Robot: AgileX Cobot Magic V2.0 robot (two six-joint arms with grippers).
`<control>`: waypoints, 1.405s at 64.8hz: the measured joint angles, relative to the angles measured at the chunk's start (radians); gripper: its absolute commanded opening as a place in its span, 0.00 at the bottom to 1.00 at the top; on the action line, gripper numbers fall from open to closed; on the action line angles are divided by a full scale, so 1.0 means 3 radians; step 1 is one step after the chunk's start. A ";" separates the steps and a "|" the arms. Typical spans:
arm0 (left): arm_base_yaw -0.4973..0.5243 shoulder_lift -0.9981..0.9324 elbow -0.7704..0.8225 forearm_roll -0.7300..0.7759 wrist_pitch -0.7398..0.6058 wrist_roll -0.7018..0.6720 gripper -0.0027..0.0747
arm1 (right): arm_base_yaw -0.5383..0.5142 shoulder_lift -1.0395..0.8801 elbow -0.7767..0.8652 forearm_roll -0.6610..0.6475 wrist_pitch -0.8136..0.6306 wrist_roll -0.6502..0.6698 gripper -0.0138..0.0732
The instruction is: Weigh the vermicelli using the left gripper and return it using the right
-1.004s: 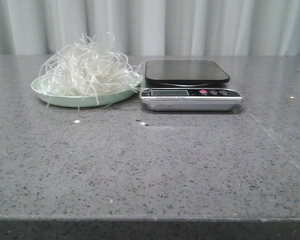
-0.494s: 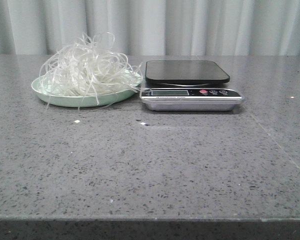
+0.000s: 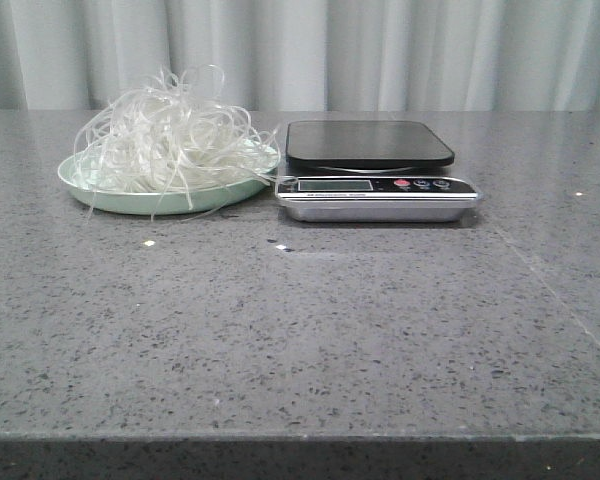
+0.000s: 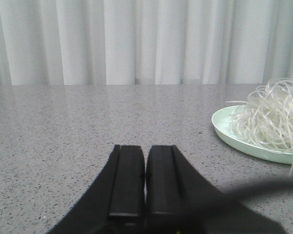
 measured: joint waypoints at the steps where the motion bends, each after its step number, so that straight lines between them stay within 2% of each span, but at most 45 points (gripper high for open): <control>1: 0.0000 0.0000 0.0000 0.0000 0.0000 0.0000 0.21 | -0.0078 0.0000 0.0031 -0.0027 -0.0030 0.0000 0.37; 17: 0.0000 0.0000 0.0000 0.0000 0.0000 0.0000 0.21 | -0.1075 0.0000 0.0387 -0.0080 -0.0297 0.0000 0.37; 27: 0.0000 0.0000 0.0000 0.0000 0.0000 0.0000 0.21 | -0.1411 0.0000 0.0626 -0.0080 -0.0502 0.0000 0.37; 45: 0.0000 0.0000 0.0000 0.0000 -0.0008 0.0000 0.21 | -0.1476 -0.0190 0.0847 -0.0080 -0.0856 0.0000 0.37; 91: 0.0000 0.0000 0.0000 0.0000 -0.0008 0.0000 0.21 | -0.1476 -0.0197 0.0847 -0.0080 -0.0870 0.0000 0.37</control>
